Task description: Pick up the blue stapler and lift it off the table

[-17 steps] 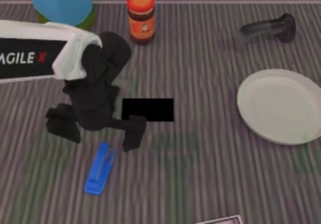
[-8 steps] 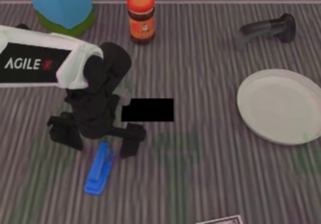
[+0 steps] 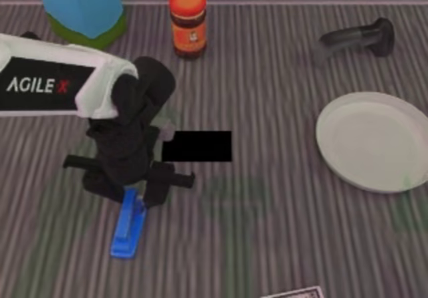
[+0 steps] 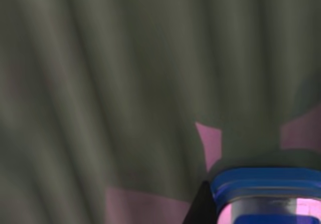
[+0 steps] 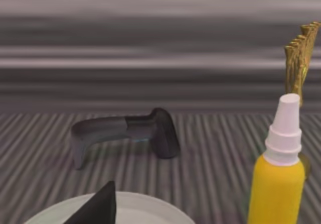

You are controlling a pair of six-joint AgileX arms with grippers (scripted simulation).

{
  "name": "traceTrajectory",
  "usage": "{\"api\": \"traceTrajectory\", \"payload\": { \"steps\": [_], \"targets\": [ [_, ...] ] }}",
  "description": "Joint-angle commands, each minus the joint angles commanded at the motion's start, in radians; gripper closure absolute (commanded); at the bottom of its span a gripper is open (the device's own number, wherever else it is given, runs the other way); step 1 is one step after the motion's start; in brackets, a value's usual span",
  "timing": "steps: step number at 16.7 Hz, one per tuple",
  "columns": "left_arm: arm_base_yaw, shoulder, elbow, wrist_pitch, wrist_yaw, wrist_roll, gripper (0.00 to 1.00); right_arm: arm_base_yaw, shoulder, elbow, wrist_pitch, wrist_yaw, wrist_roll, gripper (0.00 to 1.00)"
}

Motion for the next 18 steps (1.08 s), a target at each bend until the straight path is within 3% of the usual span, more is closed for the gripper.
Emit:
{"api": "traceTrajectory", "payload": {
  "steps": [2, 3, 13, 18],
  "targets": [
    [0.0, 0.0, 0.0, 0.0, 0.0, 0.0, 0.98, 0.0, 0.0, 0.0, 0.0, 0.0, 0.0, 0.0],
    [0.0, 0.0, 0.0, 0.0, 0.0, 0.0, 1.0, 0.0, 0.0, 0.0, 0.0, 0.0, 0.0, 0.0],
    [0.0, -0.005, 0.015, -0.017, -0.001, 0.002, 1.0, 0.0, 0.0, 0.0, 0.0, 0.0, 0.0, 0.0],
    [0.008, -0.071, 0.14, -0.227, -0.002, -0.002, 1.0, 0.0, 0.0, 0.0, 0.0, 0.0, 0.0, 0.0]
  ]
}}
